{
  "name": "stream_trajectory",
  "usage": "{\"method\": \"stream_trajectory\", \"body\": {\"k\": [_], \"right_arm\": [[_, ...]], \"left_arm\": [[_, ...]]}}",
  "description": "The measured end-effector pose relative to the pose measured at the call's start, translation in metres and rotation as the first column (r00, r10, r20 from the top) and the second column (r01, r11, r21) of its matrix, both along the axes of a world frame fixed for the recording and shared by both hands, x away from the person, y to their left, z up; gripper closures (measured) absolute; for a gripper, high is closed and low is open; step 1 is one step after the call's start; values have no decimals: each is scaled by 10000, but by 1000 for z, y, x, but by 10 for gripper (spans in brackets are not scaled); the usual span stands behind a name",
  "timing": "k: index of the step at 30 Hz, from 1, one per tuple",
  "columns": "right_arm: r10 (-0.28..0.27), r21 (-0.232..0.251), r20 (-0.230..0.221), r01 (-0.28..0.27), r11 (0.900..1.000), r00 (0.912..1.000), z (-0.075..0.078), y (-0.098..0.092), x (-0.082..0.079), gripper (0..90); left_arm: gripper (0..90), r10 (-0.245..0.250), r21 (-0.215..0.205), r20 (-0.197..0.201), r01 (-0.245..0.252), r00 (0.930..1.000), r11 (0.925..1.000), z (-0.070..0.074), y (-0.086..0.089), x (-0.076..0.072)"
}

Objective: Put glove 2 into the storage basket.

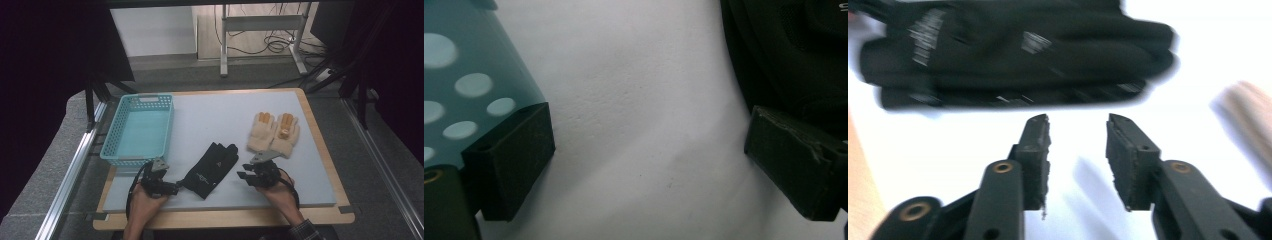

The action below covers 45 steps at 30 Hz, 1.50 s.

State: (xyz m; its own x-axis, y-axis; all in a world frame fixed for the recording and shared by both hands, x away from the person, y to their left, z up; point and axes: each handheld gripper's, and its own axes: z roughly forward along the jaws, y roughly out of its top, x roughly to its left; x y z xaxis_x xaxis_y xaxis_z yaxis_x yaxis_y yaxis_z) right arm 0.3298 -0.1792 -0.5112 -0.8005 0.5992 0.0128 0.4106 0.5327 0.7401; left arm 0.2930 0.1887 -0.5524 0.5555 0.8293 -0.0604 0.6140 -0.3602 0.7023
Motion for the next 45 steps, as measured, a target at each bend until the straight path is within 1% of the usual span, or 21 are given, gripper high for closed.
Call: {"method": "stream_trajectory", "body": {"k": [3,6,7,8,13,15,16,17,22,24,26,28,32,33,34,36,37,38,39,44,45], "right_arm": [[-601,-88,-3,601,9982,9982,-5,-21,3,512],[-1170,-147,30,1171,9930,9931,-9,-39,5,434],[-1170,-147,30,1171,9930,9931,-9,-39,5,434],[-1520,-228,76,1521,9881,9884,-12,-49,7,373],[-1939,-312,169,1944,9804,9809,-19,-64,9,262],[-1882,-229,271,1888,9817,9818,-20,-65,8,251],[-1849,-441,383,1865,9815,9820,-20,-63,7,222],[-1853,-524,452,1876,9808,9816,-21,-61,6,211],[-2101,-572,490,2127,9754,9765,-21,-61,7,158],[-2159,-548,425,2180,9744,9755,-22,-61,8,158],[-2161,-543,417,2182,9744,9755,-22,-61,8,158],[-2152,-553,431,2174,9745,9756,-22,-61,8,158],[-2166,-542,427,2188,9743,9753,-22,-61,7,158],[-2168,-544,432,2189,9742,9753,-22,-61,7,158],[-2161,-547,439,2184,9743,9754,-22,-61,7,158],[-2158,-545,445,2180,9744,9754,-22,-61,7,158],[-2158,-545,445,2180,9744,9754,-22,-61,7,158],[-2158,-543,445,2181,9744,9754,-22,-61,7,158],[-2159,-545,450,2182,9744,9754,-22,-61,7,158],[-2161,-544,456,2185,9743,9753,-22,-61,7,158],[-2161,-544,456,2185,9743,9753,-22,-61,7,158]], "left_arm": [[59,0,-3,3,0,10000,10000,0,0,0],[59,1,-2,8,-1,10000,10000,0,0,0],[59,1,-2,8,-1,10000,10000,0,0,0],[59,2,-1,13,-2,10000,10000,0,0,0],[59,1,-1,15,-1,10000,10000,0,0,0],[59,-2,-6,12,2,10000,10000,0,0,0],[59,10,-54,-11,-11,10000,10000,0,0,0],[59,10,-54,-11,-11,10000,10000,0,0,0],[56,-46,-243,-32,46,10000,9997,0,2,-1],[57,-209,-196,-31,208,9998,9996,1,4,-2],[57,-407,-28,-4,407,9992,9992,1,5,-5],[56,-426,-15,-70,426,9991,9991,1,6,-7],[50,-399,-385,-241,389,9989,9985,5,10,-11],[49,-399,-385,-241,389,9989,9985,5,10,-11],[47,-401,-608,-283,383,9988,9974,8,12,-14],[43,-419,-783,-230,400,9989,9961,12,12,-18],[41,-419,-783,-230,400,9989,9961,12,12,-18],[40,-451,-939,-158,434,9989,9946,17,9,-21],[38,-507,-980,-158,489,9986,9940,19,7,-21],[18,-912,-976,-152,893,9957,9912,29,-15,-21],[14,-912,-976,-152,893,9957,9912,29,-15,-21]]}}
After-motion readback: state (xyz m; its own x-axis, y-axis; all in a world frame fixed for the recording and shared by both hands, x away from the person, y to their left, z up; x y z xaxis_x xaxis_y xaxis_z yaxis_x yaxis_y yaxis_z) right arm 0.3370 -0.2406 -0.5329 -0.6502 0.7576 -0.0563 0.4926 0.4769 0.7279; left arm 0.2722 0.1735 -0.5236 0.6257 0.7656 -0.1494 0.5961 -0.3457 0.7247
